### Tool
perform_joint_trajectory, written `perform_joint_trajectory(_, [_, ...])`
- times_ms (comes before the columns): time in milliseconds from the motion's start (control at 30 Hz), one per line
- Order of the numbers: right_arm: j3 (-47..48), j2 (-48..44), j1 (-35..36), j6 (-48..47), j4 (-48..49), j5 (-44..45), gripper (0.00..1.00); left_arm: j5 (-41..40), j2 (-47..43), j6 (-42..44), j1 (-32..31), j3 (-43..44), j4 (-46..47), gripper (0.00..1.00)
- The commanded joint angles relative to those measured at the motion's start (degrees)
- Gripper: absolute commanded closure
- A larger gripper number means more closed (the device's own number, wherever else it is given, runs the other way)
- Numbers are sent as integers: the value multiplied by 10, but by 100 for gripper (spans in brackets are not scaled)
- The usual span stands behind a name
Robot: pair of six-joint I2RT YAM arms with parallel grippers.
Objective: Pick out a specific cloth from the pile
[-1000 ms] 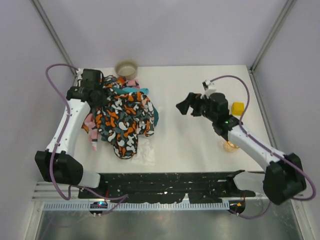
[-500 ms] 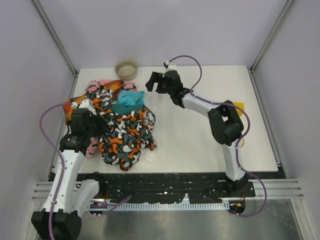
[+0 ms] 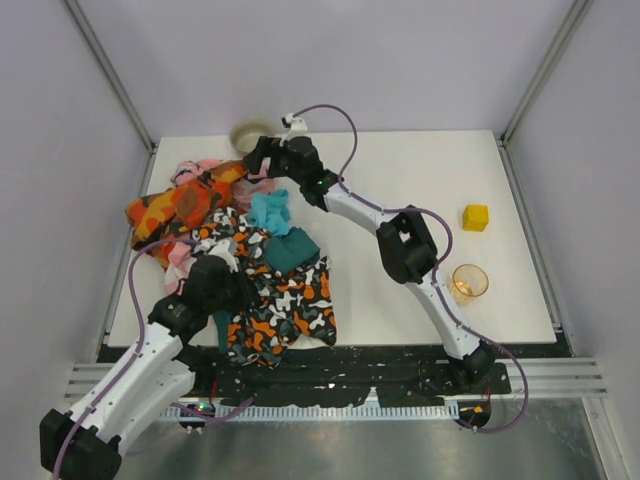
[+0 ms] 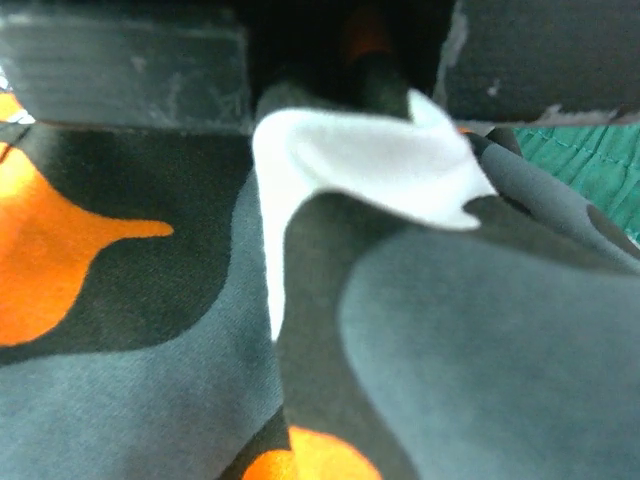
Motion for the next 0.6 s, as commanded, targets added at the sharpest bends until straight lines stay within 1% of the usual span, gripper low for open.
perform_joint_trajectory(0, [109,85,11,19,-38,-7,5,-49,0,-25,-4,0,-68,100])
perform_joint_trajectory(100, [156,126,15,50,-34,-12,5,-65,-13,-32,-4,5,-92,100])
perform_joint_trajectory(133, [165,145,16,55,-35,-13,5,-88,-19,-33,-4,7,-99,100])
perform_joint_trajectory(167, [177,152,17,69,-38,-7,5,-94,-21,-33,-4,11,-106,100])
perform_joint_trajectory(200, [177,162,18,78,-37,6,5,-105,-26,-35,-4,16,-115,100])
perform_joint_trajectory(233, [175,167,17,107,-23,1,5,-111,-30,-35,-4,18,-120,100])
perform_joint_trajectory(367, [178,178,16,133,-19,-13,3,-140,-39,-49,-4,21,-143,100])
perform_joint_trajectory(400, [159,172,16,141,4,-28,0,-148,-38,-52,-4,24,-145,100])
perform_joint_trajectory(433, [143,161,16,149,19,-62,4,-155,-37,-52,-4,27,-146,100])
perform_joint_trajectory(467, [100,152,16,162,66,-78,6,-162,-33,-53,-4,29,-149,100])
perform_joint_trajectory(500, [78,132,16,171,90,-107,6,-168,-28,-55,-4,34,-151,100])
perform_joint_trajectory(533, [33,121,15,174,124,-115,4,-175,-24,-55,-5,36,-154,100])
perform_joint_trajectory(567, [9,92,16,171,134,-132,2,-180,-18,-55,-4,40,-157,100])
